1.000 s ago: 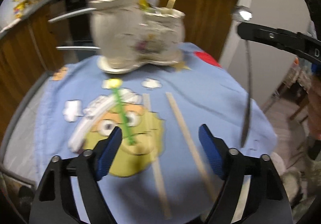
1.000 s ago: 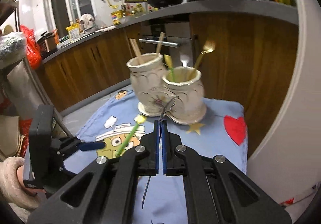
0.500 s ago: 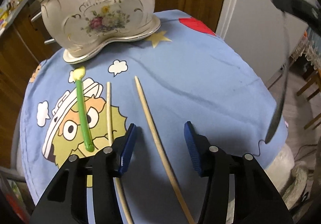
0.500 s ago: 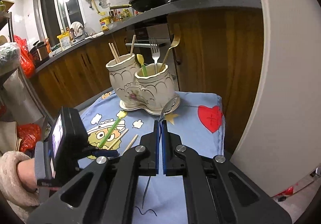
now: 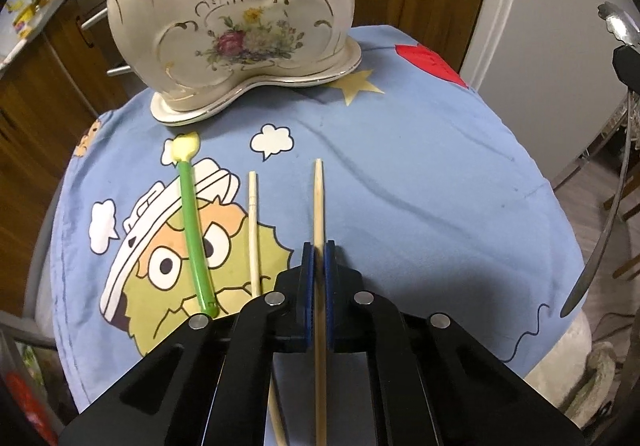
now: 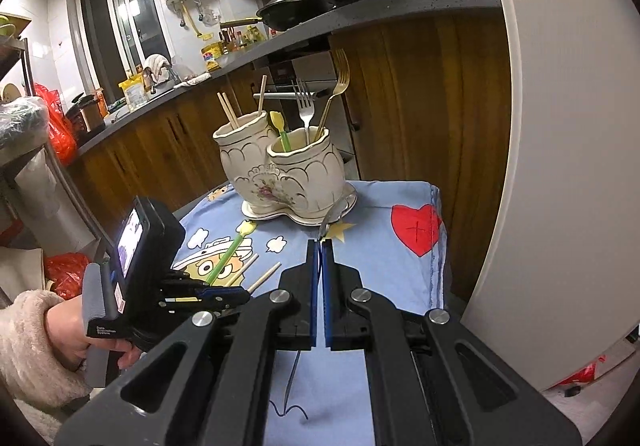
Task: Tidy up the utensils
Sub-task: 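Insert the chopstick into the tall cup while the right tool drops the silver spoon in the short cup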
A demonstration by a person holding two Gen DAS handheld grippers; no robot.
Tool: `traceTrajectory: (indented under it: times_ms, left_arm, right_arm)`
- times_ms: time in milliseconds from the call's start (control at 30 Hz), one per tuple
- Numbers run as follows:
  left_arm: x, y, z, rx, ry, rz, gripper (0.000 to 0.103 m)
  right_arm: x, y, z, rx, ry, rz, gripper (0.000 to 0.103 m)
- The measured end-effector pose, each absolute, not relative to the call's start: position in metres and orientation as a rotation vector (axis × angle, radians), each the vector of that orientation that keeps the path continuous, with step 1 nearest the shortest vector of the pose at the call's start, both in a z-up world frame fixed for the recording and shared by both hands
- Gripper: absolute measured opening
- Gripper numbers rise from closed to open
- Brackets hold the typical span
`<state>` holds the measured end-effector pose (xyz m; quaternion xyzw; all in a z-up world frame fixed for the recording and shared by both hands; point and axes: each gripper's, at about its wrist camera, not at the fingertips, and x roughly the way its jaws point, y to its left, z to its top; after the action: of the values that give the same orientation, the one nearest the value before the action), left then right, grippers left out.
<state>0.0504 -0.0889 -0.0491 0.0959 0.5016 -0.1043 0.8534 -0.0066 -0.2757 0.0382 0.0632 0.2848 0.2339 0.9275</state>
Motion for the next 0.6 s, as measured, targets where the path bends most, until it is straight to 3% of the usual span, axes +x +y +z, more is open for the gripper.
traceTrajectory:
  times_ms: [367, 600]
  left_arm:
    - [0.047, -0.082, -0.041, 0.174, 1.004, -0.218, 0.005]
    - [0.035, -0.073, -0.013, 0.136, 0.861, -0.254, 0.005]
  right_arm:
    - [-0.008, -0.277, 0.036, 0.138, 0.584, 0.473, 0.002]
    - [-0.004, -0.270, 0.035, 0.131, 0.582, 0.464, 0.002]
